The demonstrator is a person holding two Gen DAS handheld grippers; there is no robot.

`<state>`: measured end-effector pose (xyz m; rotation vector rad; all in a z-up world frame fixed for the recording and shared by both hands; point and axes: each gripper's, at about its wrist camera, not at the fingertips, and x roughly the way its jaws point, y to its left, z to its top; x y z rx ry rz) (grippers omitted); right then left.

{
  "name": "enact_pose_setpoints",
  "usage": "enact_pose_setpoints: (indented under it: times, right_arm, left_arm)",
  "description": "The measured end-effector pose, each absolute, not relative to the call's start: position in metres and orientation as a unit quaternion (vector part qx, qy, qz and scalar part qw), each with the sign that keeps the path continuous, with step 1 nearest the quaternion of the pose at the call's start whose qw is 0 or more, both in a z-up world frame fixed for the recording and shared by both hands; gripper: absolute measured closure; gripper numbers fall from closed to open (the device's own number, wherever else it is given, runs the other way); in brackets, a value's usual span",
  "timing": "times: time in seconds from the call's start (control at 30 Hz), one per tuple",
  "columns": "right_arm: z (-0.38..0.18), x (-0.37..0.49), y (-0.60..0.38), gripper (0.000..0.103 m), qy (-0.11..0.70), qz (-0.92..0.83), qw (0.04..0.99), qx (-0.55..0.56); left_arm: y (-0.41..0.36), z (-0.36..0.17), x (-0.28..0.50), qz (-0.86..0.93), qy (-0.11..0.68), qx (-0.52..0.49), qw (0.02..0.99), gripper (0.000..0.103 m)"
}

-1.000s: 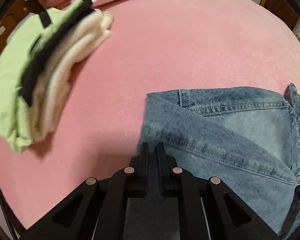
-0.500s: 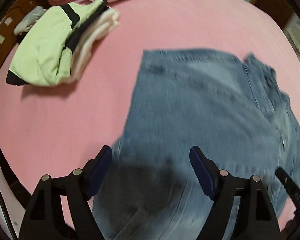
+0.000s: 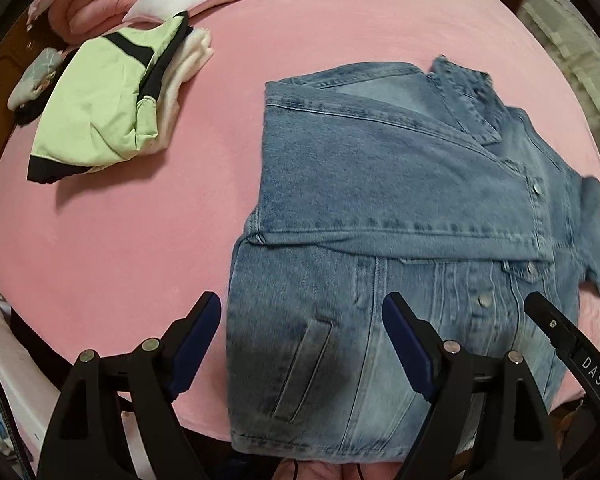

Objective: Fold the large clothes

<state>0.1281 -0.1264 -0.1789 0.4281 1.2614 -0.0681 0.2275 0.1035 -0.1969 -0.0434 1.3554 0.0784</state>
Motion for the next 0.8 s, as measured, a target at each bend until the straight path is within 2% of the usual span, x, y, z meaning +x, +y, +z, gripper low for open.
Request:
enact_pose_setpoints:
  times: [0.4, 0.57, 0.8]
  right_arm:
    - [-0.200, 0.055, -0.197, 0.035, 0.560, -0.073, 0.764, 0.312]
    - [-0.218, 0.028, -0.258, 0.035, 0.538, -0.106, 0.730, 0.409]
    - [-0.243, 0.007, -0.364, 0.035, 0.517, -0.144, 0.697, 0.476]
  left_arm:
    - [0.027, -0.216, 0.194, 0.000, 0.654, 0.034, 0.756, 0.021]
    - [-0.048, -0.225, 0.193, -0.033, 0.666, 0.090, 0.740, 0.021]
    - [-0.156, -0.230, 0.201, -0.048, 0.667, 0.135, 0.731, 0.021]
